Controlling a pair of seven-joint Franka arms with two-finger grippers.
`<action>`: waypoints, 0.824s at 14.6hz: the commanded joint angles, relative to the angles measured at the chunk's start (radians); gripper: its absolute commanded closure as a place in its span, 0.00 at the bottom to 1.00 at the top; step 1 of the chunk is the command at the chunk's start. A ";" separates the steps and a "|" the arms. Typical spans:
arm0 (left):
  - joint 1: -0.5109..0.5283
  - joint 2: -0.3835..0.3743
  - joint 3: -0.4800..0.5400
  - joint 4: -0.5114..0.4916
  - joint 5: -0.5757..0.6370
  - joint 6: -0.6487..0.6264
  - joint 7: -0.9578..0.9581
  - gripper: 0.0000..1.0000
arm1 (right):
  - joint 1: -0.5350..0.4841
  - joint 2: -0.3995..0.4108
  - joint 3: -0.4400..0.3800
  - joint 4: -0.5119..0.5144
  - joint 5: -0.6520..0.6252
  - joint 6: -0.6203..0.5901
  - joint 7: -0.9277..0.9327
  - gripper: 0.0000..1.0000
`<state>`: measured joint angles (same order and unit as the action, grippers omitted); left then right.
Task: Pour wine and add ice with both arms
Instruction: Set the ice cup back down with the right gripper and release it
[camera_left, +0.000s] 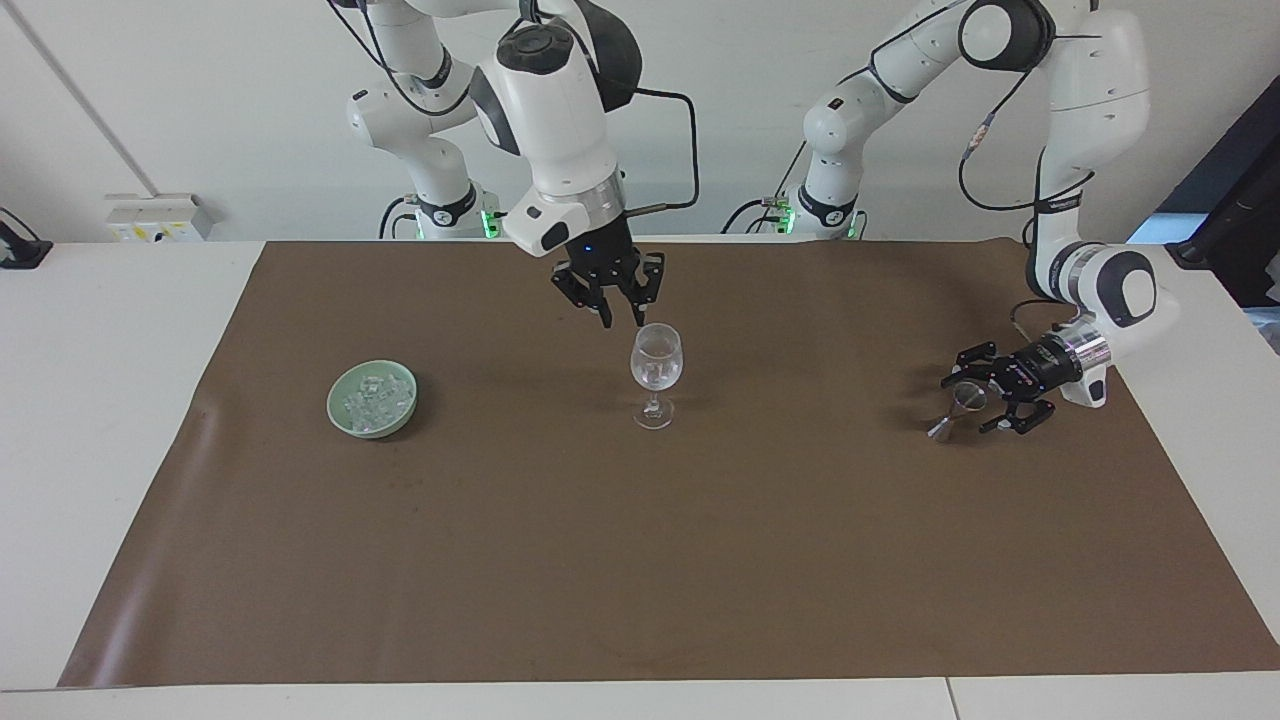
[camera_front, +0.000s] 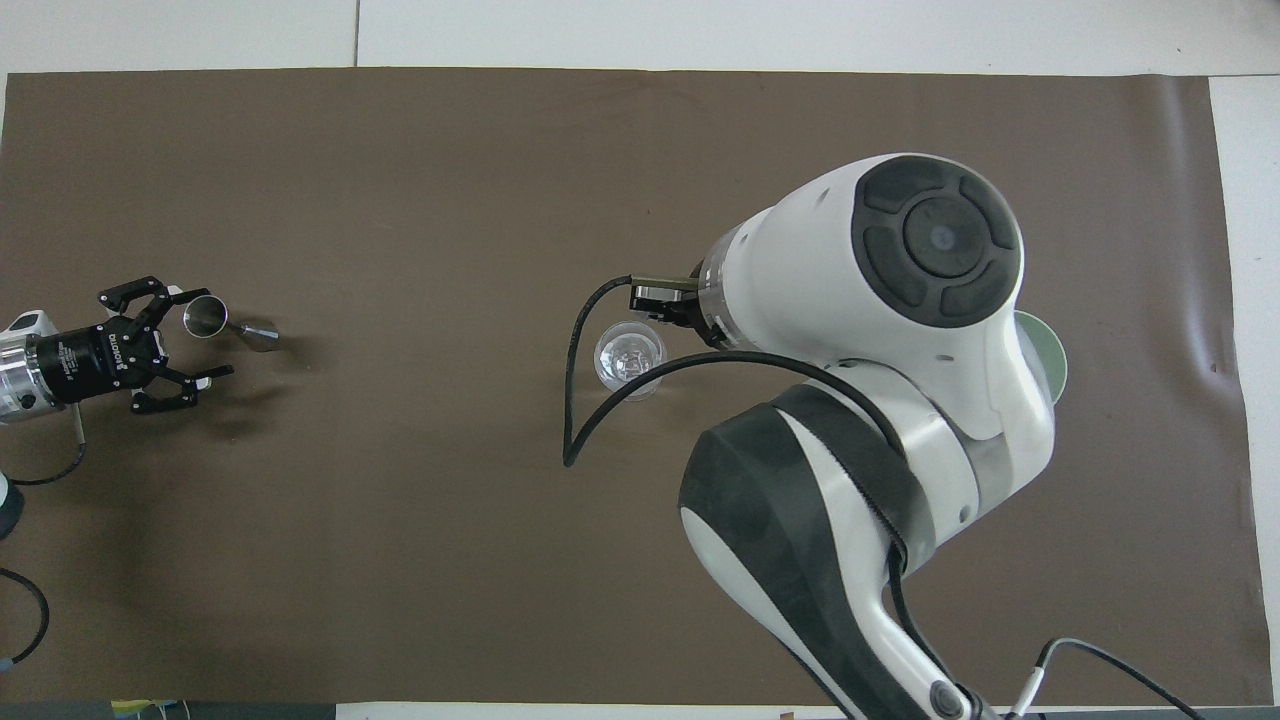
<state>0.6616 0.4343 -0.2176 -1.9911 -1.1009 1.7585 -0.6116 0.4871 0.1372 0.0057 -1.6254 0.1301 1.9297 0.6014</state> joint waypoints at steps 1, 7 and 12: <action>-0.028 -0.051 0.000 0.001 0.141 0.076 -0.004 0.00 | -0.089 -0.043 0.005 0.006 -0.015 -0.102 -0.109 0.44; -0.075 -0.083 -0.003 0.133 0.558 0.105 -0.007 0.00 | -0.290 -0.122 0.002 0.001 -0.096 -0.222 -0.408 0.00; -0.183 -0.166 -0.014 0.264 0.803 0.093 -0.013 0.00 | -0.479 -0.166 0.000 0.004 -0.128 -0.340 -0.602 0.00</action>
<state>0.5211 0.3126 -0.2375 -1.7440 -0.3469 1.8556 -0.6140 0.0774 -0.0072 -0.0068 -1.6150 0.0178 1.6321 0.0911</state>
